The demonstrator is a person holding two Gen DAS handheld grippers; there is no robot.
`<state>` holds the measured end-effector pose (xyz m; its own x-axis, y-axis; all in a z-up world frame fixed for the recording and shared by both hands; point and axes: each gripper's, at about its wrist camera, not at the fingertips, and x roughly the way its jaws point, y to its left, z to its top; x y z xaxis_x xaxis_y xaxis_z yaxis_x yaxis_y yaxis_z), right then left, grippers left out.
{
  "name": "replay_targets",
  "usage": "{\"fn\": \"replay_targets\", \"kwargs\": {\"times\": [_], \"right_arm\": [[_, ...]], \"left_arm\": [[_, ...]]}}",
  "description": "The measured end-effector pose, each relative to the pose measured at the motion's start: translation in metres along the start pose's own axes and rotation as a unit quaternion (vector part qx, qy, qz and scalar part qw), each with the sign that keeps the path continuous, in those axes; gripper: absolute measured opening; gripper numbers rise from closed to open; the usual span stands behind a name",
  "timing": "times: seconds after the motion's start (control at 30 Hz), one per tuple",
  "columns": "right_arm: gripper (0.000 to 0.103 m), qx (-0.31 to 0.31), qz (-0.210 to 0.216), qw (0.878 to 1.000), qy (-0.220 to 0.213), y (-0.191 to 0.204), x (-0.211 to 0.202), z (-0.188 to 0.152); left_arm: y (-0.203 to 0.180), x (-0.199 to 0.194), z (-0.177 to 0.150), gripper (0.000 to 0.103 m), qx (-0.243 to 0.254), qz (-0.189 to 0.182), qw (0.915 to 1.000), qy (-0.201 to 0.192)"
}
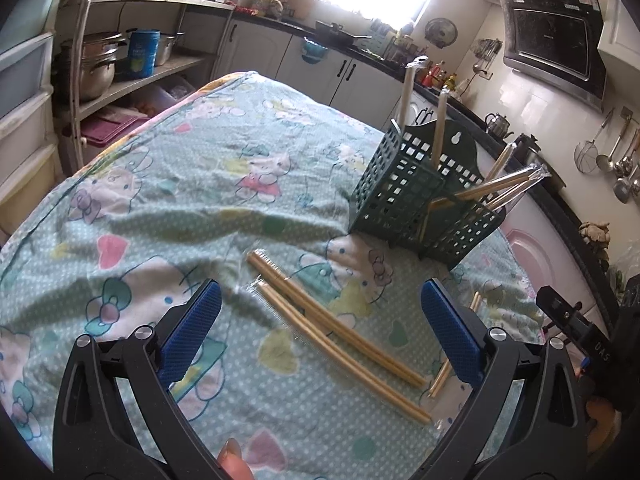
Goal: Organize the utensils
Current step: 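Move both open tools back down toward the chopsticks on the cloth, then close the left tool on a wooden chopstick while the right tool grasps another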
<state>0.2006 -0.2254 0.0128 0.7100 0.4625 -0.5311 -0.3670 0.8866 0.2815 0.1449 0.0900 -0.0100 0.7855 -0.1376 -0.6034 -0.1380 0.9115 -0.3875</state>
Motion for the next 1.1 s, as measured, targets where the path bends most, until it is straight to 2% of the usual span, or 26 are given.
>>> {"fn": "replay_targets", "kwargs": {"times": [0.27,0.37,0.47,0.57,0.77,1.0,1.1], "right_arm": [[0.057,-0.005,-0.001,1.0,0.013,0.0,0.002,-0.008],[0.057,0.001,0.0,1.0,0.02,-0.003,0.004,-0.009],[0.057,0.004,-0.001,1.0,0.02,-0.006,0.003,-0.01],[0.057,0.009,-0.004,1.0,0.022,-0.01,0.003,-0.012],[0.057,0.026,-0.015,0.999,0.036,-0.022,0.009,-0.015],[0.057,0.049,-0.035,0.995,0.075,-0.038,0.028,-0.016],[0.057,0.066,-0.037,0.993,0.095,-0.046,0.041,-0.017]], "left_arm": [[0.009,0.002,-0.013,0.09,0.002,0.0,0.9999,0.016],[0.009,0.007,-0.018,0.072,0.002,-0.014,0.9994,0.03],[0.014,0.017,-0.023,0.051,-0.022,-0.042,0.9972,0.057],[0.019,0.027,-0.029,0.04,-0.048,-0.061,0.9938,0.08],[0.028,0.045,-0.031,0.038,-0.092,-0.072,0.9878,0.102],[0.021,0.058,-0.02,0.037,-0.084,-0.03,0.9908,0.102],[0.019,0.06,-0.019,0.03,-0.071,-0.009,0.9921,0.102]]}}
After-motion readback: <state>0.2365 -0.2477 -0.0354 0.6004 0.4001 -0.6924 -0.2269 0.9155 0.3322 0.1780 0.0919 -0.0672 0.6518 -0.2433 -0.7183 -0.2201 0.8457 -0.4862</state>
